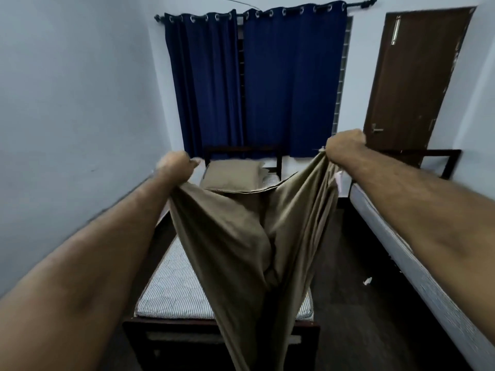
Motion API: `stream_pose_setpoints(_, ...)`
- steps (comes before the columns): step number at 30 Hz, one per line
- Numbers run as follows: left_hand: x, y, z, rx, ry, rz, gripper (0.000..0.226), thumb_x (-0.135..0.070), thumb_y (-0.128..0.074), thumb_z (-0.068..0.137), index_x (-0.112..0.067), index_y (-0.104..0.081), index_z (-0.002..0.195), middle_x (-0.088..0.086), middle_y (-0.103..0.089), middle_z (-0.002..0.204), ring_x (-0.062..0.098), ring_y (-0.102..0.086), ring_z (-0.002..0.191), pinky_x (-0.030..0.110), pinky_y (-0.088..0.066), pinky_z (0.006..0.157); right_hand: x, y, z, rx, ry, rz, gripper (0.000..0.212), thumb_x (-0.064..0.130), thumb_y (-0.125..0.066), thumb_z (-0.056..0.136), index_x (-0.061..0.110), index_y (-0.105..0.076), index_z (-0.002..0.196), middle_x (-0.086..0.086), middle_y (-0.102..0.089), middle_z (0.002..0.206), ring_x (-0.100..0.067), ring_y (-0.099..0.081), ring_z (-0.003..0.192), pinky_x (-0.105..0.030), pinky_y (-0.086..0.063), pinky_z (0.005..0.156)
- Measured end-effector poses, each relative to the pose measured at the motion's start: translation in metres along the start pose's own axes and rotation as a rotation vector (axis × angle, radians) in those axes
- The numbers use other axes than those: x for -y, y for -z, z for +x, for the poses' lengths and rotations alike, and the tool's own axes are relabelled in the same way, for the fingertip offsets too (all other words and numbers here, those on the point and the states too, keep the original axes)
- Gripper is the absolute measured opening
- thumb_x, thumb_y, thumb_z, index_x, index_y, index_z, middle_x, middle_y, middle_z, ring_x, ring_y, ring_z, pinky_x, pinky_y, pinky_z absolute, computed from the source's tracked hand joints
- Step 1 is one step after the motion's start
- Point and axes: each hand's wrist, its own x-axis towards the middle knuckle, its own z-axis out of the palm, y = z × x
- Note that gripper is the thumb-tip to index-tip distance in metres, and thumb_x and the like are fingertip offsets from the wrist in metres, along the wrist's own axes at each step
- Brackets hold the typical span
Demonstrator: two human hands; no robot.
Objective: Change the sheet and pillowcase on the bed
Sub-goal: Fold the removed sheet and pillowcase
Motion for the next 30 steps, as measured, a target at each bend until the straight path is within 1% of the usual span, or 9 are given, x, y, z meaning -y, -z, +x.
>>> stream_pose_setpoints(4, 0.018, -0.004, -0.009, 0.231, -0.073, 0.411, 0.102, -0.097, -0.044, 0.067, -0.015, -0.065, 0.122, 0.011, -0.063, 0.127, 0.031, -0.06, 0.116, 0.044, -0.047, 0.091, -0.031, -0.007, 0.015, 0.164, -0.161, 0.289, 0.039, 0.036, -0.044, 0.104, 0.007, -0.067, 0.116, -0.011, -0.067, 0.114, -0.028, -0.065, 0.104, -0.032, -0.051, 0.091)
stream_pose_setpoints(7, 0.019, -0.017, -0.019, 0.408, -0.028, 0.598, 0.098, -0.082, -0.076, 0.056, -0.019, -0.062, 0.13, 0.004, -0.06, 0.137, 0.028, -0.059, 0.123, 0.041, -0.05, 0.097, -0.021, -0.008, 0.016, 0.337, -0.208, 1.017, 0.026, 0.022, -0.047, 0.107, 0.001, -0.062, 0.103, -0.012, -0.064, 0.099, -0.017, -0.067, 0.055, -0.024, -0.052, 0.044)
stream_pose_setpoints(10, 0.007, -0.032, -0.007, 0.295, 0.0, 0.353, 0.067, -0.057, -0.074, 0.079, -0.009, -0.063, 0.126, 0.013, -0.062, 0.133, 0.032, -0.06, 0.119, 0.042, -0.05, 0.101, 0.009, -0.011, 0.017, 0.393, -0.219, 1.502, 0.035, 0.02, -0.047, 0.107, 0.01, -0.046, 0.14, -0.015, -0.056, 0.132, -0.018, -0.072, 0.056, -0.022, -0.046, 0.031)
stream_pose_setpoints(13, -0.02, -0.026, 0.001, 0.093, 0.082, -0.169, 0.054, -0.044, -0.053, 0.1, 0.004, -0.063, 0.123, 0.023, -0.063, 0.128, 0.039, -0.059, 0.119, 0.039, -0.046, 0.101, 0.034, -0.016, 0.024, 0.243, -0.153, 1.69, 0.025, 0.017, -0.052, 0.104, 0.012, -0.054, 0.129, -0.019, -0.061, 0.111, -0.024, -0.069, 0.05, -0.028, -0.055, 0.04)
stream_pose_setpoints(15, -0.032, -0.014, 0.002, -0.174, 0.18, -0.51, 0.049, -0.039, -0.044, 0.104, 0.002, -0.065, 0.118, 0.024, -0.065, 0.121, 0.04, -0.061, 0.115, 0.041, -0.048, 0.1, 0.039, -0.02, 0.033, -0.091, -0.292, 1.866, 0.02, 0.018, -0.051, 0.101, 0.024, -0.064, 0.116, -0.012, -0.068, 0.107, -0.024, -0.071, 0.065, -0.037, -0.062, 0.055)
stream_pose_setpoints(17, -0.031, 0.0, 0.007, -0.452, 0.307, -0.853, 0.042, -0.042, -0.038, 0.103, -0.009, -0.065, 0.106, 0.015, -0.068, 0.107, 0.033, -0.063, 0.102, 0.039, -0.052, 0.092, 0.037, -0.024, 0.042, -0.311, -0.334, 1.886, 0.018, 0.033, -0.051, 0.096, 0.039, -0.068, 0.098, -0.001, -0.073, 0.1, -0.023, -0.073, 0.083, -0.041, -0.063, 0.073)
stream_pose_setpoints(21, -0.011, 0.005, 0.033, -0.592, 0.442, -1.356, 0.025, -0.043, -0.039, 0.091, -0.028, -0.057, 0.082, 0.0, -0.065, 0.082, 0.025, -0.064, 0.075, 0.045, -0.062, 0.079, 0.035, -0.035, 0.055, -0.059, -0.039, 1.64, 0.017, 0.018, -0.057, 0.094, 0.023, -0.072, 0.101, -0.001, -0.072, 0.106, -0.022, -0.068, 0.099, -0.036, -0.058, 0.084)
stream_pose_setpoints(24, -0.027, 0.011, 0.017, -0.545, 0.369, -1.479, 0.017, -0.025, -0.038, 0.104, -0.025, -0.053, 0.095, -0.001, -0.061, 0.087, 0.012, -0.054, 0.061, 0.021, -0.051, 0.055, 0.024, -0.03, 0.051, -0.336, -0.21, 1.585, 0.03, 0.009, -0.045, 0.094, 0.023, -0.067, 0.107, 0.001, -0.069, 0.107, -0.022, -0.066, 0.097, -0.036, -0.055, 0.079)
stream_pose_setpoints(30, -0.055, 0.004, -0.004, -0.228, 0.088, -1.59, 0.03, -0.012, -0.035, 0.103, -0.027, -0.049, 0.126, 0.005, -0.056, 0.087, 0.011, -0.052, 0.053, 0.017, -0.042, 0.04, 0.039, -0.045, 0.032, -0.627, 0.535, 0.637, 0.026, -0.004, -0.043, 0.085, 0.007, -0.059, 0.103, -0.014, -0.055, 0.102, -0.03, -0.052, 0.096, -0.044, -0.048, 0.085)
